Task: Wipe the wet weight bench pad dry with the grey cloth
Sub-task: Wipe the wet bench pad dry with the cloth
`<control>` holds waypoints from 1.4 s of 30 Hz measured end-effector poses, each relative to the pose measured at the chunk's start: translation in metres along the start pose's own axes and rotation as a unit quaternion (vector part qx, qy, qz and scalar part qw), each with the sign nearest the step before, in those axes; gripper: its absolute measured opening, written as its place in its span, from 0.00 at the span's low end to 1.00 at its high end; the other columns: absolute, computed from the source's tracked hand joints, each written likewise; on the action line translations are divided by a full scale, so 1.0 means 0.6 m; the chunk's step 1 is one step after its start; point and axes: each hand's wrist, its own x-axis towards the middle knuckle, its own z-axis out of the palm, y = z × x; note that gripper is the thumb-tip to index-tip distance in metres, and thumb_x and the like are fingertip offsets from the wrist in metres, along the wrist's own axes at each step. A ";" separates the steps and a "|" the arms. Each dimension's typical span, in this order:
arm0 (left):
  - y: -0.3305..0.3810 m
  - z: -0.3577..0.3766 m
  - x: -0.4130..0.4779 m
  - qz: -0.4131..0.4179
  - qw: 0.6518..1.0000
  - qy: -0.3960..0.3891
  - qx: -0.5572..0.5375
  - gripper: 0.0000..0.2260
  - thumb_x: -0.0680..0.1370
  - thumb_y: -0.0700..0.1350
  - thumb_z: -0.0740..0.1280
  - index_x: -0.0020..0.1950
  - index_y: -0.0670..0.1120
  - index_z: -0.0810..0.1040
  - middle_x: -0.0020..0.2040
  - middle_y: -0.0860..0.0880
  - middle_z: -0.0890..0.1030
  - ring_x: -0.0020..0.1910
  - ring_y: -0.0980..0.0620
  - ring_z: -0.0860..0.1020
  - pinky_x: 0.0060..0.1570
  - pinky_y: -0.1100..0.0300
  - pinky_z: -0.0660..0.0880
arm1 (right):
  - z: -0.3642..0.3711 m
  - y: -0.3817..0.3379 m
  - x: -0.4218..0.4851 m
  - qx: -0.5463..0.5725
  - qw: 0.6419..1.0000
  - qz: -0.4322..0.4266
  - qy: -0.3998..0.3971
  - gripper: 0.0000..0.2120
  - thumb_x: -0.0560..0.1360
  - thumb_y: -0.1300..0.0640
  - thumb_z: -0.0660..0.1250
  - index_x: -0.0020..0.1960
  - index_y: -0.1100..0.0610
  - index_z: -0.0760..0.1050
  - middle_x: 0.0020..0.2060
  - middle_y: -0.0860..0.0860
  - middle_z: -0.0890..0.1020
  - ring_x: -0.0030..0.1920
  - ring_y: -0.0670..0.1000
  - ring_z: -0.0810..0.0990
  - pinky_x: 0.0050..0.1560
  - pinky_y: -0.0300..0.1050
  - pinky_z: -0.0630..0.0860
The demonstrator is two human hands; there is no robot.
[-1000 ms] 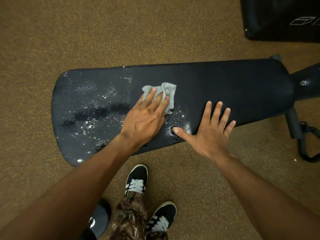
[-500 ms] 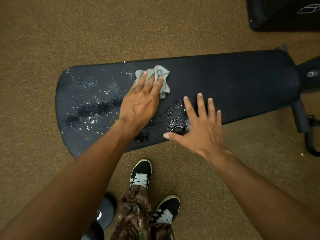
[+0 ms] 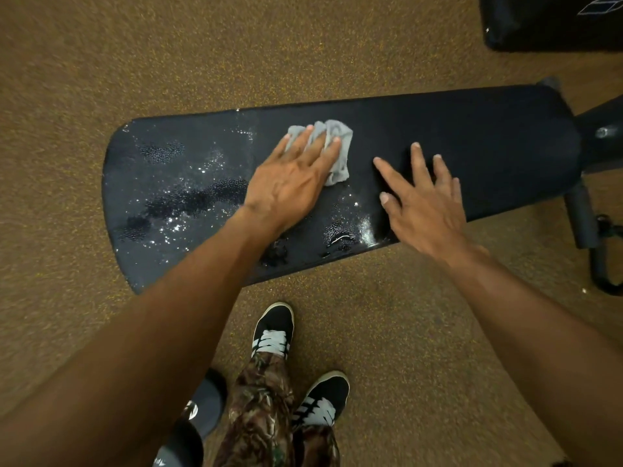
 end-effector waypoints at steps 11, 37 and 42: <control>0.114 0.024 -0.151 -0.015 0.998 -0.025 -0.055 0.26 0.84 0.42 0.47 0.81 0.43 0.44 0.81 0.41 0.47 0.80 0.45 0.42 0.75 0.50 0.39 | -0.025 0.036 0.025 0.048 0.996 -0.015 -0.073 0.28 0.82 0.42 0.55 0.78 0.33 0.46 0.81 0.51 0.42 0.79 0.60 0.40 0.73 0.73 0.49; 0.100 0.020 -0.020 0.037 0.997 -0.020 0.064 0.26 0.85 0.43 0.49 0.83 0.49 0.45 0.83 0.44 0.52 0.82 0.43 0.47 0.79 0.49 0.43 | -0.043 0.082 0.023 0.031 0.999 -0.020 -0.003 0.24 0.83 0.47 0.56 0.76 0.34 0.55 0.79 0.41 0.56 0.78 0.50 0.56 0.68 0.64 0.66; 0.103 0.027 -0.094 -0.066 0.998 0.013 -0.015 0.27 0.85 0.40 0.53 0.83 0.45 0.48 0.82 0.40 0.55 0.82 0.42 0.48 0.76 0.53 0.41 | -0.027 0.116 0.011 0.093 0.994 -0.044 -0.026 0.27 0.82 0.52 0.61 0.78 0.41 0.57 0.80 0.48 0.54 0.80 0.50 0.52 0.75 0.59 0.60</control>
